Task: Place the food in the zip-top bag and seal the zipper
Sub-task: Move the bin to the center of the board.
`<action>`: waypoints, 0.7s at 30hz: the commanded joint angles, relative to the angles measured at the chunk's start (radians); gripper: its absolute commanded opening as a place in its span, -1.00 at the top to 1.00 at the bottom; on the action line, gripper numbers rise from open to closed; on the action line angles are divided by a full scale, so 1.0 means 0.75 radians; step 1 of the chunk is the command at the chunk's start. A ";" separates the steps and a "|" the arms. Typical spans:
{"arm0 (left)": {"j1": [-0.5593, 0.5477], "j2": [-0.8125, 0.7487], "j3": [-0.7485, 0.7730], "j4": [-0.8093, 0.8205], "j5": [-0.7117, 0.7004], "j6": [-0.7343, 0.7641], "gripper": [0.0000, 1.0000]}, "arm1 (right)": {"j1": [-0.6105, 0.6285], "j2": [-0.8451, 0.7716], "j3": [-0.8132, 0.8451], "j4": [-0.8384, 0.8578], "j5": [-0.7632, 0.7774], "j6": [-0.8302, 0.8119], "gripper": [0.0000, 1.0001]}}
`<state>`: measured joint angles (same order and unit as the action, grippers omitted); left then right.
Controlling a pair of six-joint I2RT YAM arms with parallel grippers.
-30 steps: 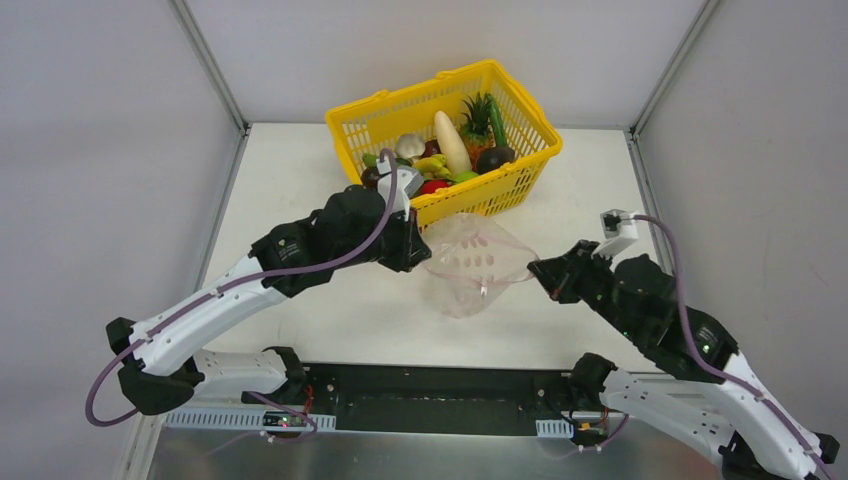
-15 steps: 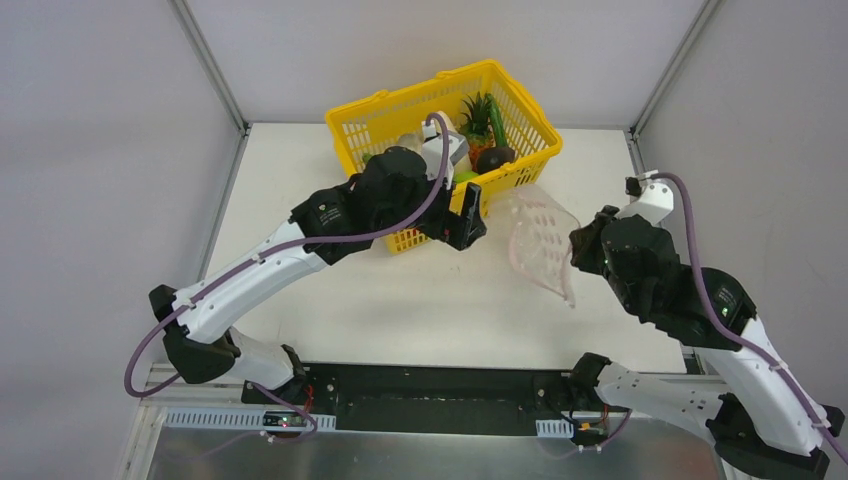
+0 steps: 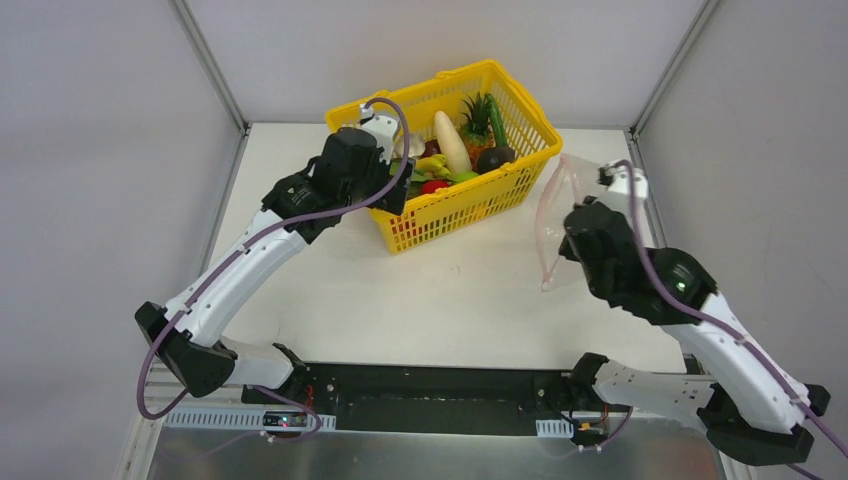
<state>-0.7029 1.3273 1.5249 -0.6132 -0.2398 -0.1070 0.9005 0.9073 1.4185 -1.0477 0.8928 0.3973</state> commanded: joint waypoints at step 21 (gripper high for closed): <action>0.119 -0.147 -0.604 -0.007 0.222 -0.230 -0.83 | -0.201 -0.118 -0.562 0.539 -0.548 -0.080 1.00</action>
<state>-0.6033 1.2472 1.1851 -0.3374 -0.0727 -0.1448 0.7559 0.8200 1.0157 -0.7029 0.5251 0.3592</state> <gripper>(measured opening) 0.932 0.009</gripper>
